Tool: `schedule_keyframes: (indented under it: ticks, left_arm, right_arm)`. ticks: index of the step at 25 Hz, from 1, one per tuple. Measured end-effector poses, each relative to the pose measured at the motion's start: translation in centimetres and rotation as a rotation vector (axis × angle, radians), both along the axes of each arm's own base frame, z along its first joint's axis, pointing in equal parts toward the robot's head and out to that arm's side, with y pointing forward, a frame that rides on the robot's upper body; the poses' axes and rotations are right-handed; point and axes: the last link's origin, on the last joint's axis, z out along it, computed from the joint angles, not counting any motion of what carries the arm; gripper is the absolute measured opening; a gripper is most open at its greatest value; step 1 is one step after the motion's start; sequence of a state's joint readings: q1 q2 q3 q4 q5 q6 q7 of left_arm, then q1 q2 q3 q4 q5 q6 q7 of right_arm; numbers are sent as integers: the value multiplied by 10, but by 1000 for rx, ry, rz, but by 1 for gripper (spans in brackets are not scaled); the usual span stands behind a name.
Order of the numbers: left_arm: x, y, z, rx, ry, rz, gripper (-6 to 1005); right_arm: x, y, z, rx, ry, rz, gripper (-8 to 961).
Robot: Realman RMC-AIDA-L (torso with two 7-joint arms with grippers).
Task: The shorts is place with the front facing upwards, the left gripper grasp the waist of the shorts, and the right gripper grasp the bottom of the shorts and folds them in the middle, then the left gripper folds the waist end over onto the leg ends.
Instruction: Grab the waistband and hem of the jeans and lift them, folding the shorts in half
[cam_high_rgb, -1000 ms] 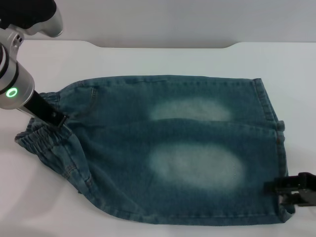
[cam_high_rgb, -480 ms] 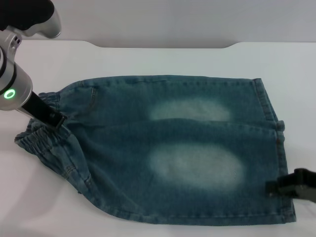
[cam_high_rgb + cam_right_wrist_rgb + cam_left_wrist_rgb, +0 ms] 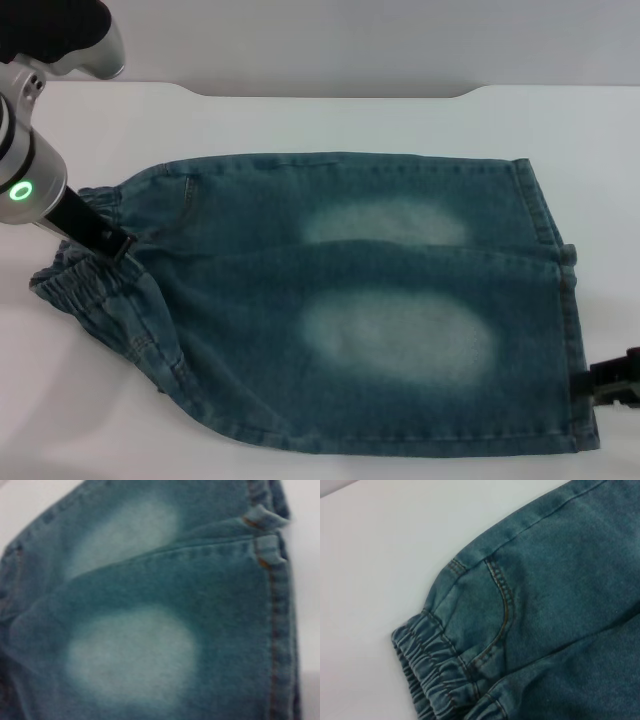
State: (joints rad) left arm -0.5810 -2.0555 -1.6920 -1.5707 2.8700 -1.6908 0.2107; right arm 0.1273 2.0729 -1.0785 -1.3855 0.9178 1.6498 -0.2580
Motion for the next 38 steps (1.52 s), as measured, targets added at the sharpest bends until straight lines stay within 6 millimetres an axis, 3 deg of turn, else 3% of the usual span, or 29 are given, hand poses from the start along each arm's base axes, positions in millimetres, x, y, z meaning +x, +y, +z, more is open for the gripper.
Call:
schedule_keyframes:
  ticks: [3, 13, 38]
  left_arm:
    - [1, 1, 0, -2, 1, -1, 33]
    - [3, 1, -2, -17, 6, -13, 33]
    - [5, 3, -5, -27, 8, -18, 33]
  right_arm:
    - [5, -4, 1, -6, -17, -27, 167]
    - [11, -11, 2, 10, -10, -72, 654]
    - [12, -13, -14, -22, 60, -105, 668]
